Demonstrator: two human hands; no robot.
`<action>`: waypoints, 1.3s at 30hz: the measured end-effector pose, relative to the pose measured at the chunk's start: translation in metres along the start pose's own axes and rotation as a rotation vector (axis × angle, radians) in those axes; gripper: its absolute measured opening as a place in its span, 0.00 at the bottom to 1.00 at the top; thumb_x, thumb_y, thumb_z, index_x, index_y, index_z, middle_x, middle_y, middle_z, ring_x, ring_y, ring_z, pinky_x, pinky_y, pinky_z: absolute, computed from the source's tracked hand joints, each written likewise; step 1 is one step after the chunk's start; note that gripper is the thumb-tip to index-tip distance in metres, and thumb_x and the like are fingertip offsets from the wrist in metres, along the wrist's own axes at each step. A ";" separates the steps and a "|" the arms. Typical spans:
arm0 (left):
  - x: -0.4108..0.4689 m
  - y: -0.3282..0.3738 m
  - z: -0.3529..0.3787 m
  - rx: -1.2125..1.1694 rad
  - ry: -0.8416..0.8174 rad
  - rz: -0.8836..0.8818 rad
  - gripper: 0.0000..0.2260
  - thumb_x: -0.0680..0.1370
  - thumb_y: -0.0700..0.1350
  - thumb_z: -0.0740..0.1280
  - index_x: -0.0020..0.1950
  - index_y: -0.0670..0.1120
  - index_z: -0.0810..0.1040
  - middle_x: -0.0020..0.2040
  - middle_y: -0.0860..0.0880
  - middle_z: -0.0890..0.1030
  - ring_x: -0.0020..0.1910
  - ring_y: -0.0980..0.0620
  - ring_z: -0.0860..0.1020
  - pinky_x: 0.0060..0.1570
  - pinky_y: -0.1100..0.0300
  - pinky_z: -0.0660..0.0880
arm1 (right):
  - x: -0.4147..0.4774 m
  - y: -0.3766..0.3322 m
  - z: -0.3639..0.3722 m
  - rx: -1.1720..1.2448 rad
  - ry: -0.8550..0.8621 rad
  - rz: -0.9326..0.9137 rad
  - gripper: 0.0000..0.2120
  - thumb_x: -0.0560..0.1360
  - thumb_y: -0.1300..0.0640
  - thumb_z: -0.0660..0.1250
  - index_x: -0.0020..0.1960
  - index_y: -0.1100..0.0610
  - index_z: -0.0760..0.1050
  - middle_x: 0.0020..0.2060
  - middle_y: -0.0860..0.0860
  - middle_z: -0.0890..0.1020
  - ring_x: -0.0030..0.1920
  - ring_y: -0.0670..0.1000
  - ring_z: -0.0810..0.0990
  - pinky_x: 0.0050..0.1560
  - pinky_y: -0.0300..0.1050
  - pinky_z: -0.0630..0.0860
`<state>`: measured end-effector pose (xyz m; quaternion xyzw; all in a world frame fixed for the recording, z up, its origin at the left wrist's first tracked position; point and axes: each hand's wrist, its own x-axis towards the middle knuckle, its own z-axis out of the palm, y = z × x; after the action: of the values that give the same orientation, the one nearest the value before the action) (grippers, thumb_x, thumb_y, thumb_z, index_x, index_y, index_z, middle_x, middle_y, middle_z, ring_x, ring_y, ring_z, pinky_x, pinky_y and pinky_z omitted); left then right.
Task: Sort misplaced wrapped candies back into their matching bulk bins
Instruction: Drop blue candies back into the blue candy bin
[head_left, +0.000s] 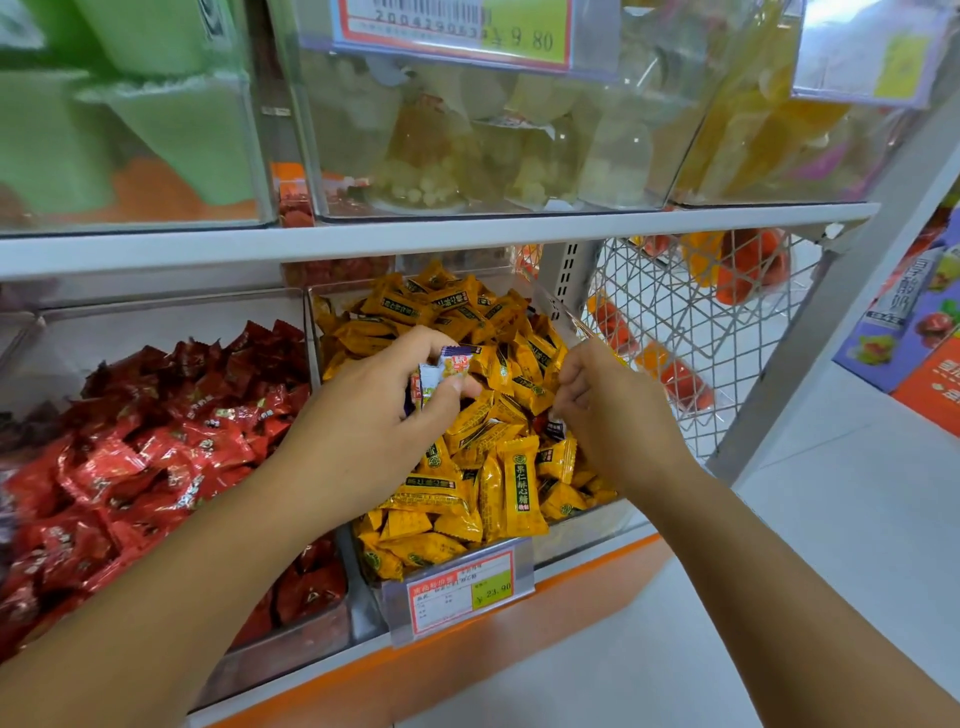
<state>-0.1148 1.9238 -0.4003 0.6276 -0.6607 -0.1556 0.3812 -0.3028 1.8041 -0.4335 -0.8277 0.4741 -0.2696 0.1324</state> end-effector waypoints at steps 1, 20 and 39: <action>0.001 0.000 0.000 -0.025 -0.007 -0.002 0.04 0.80 0.51 0.58 0.52 0.56 0.72 0.43 0.67 0.80 0.20 0.56 0.65 0.22 0.64 0.62 | -0.001 0.000 -0.005 0.010 0.033 -0.026 0.09 0.76 0.65 0.64 0.48 0.51 0.69 0.36 0.46 0.79 0.38 0.48 0.78 0.40 0.50 0.77; 0.004 -0.005 0.008 0.228 -0.035 0.049 0.16 0.76 0.68 0.50 0.54 0.63 0.69 0.40 0.55 0.80 0.40 0.56 0.78 0.40 0.47 0.76 | -0.015 -0.044 -0.041 1.065 -0.131 -0.018 0.11 0.72 0.73 0.67 0.49 0.61 0.73 0.40 0.56 0.85 0.42 0.55 0.84 0.45 0.47 0.82; 0.002 -0.008 0.007 0.082 0.031 0.057 0.09 0.78 0.60 0.54 0.46 0.59 0.70 0.36 0.65 0.78 0.28 0.59 0.71 0.29 0.56 0.66 | 0.007 -0.005 -0.003 -0.089 -0.419 0.038 0.28 0.73 0.75 0.56 0.66 0.52 0.75 0.59 0.52 0.80 0.58 0.51 0.79 0.42 0.38 0.70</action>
<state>-0.1138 1.9189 -0.4092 0.6259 -0.6783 -0.1079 0.3695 -0.2974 1.8008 -0.4265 -0.8617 0.4630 -0.0678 0.1964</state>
